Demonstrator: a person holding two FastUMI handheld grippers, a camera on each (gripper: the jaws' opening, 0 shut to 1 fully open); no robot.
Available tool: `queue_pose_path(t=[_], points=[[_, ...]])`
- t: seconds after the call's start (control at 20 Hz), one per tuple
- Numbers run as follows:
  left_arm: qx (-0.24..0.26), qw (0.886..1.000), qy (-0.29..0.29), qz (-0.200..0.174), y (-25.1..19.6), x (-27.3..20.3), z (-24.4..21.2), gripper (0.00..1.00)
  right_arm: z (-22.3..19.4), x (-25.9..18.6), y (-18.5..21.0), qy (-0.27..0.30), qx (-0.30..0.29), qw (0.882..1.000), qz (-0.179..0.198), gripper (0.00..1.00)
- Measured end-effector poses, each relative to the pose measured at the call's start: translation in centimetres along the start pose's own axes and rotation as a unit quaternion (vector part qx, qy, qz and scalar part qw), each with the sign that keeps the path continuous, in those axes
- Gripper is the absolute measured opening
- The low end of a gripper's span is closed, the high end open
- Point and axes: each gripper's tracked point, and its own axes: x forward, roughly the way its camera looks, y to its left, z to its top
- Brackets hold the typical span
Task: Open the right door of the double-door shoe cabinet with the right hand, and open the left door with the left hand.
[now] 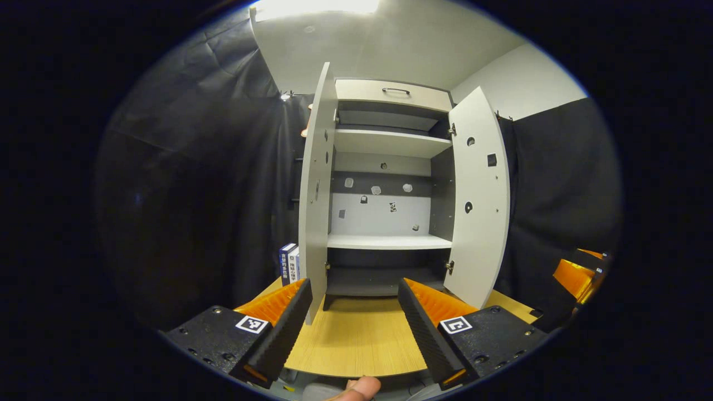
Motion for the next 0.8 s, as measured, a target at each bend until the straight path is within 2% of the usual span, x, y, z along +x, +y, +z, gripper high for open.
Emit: queue_pose_path(t=[0.3, 0.5, 0.55, 0.6, 0.8], points=[[-0.003, 1.0, -0.022, 0.0, -0.2, -0.5, 1.6, 0.96, 0.5, -0.4, 0.3, -0.01, -0.008, 1.0, 0.003, 1.0], [-0.006, 1.0, -0.014, -0.007, -0.4, -0.4, 1.2, 0.96, 0.7, -0.5, 1.0, -0.015, -0.017, 1.0, 0.01, 1.0], [-0.006, 1.0, -0.015, -0.006, -0.3, -0.4, 1.3, 0.93, 0.7, -0.5, 1.2, -0.015, -0.02, 1.0, 0.012, 1.0], [-0.003, 1.0, -0.017, -0.006, -0.3, -0.4, 1.4, 0.96, 0.5, -0.5, 1.3, -0.014, -0.022, 1.0, 0.012, 1.0], [-0.004, 1.0, -0.015, -0.006, -0.3, -0.5, 1.3, 0.96, 0.4, -0.4, 1.5, -0.014, -0.024, 1.0, 0.013, 1.0]])
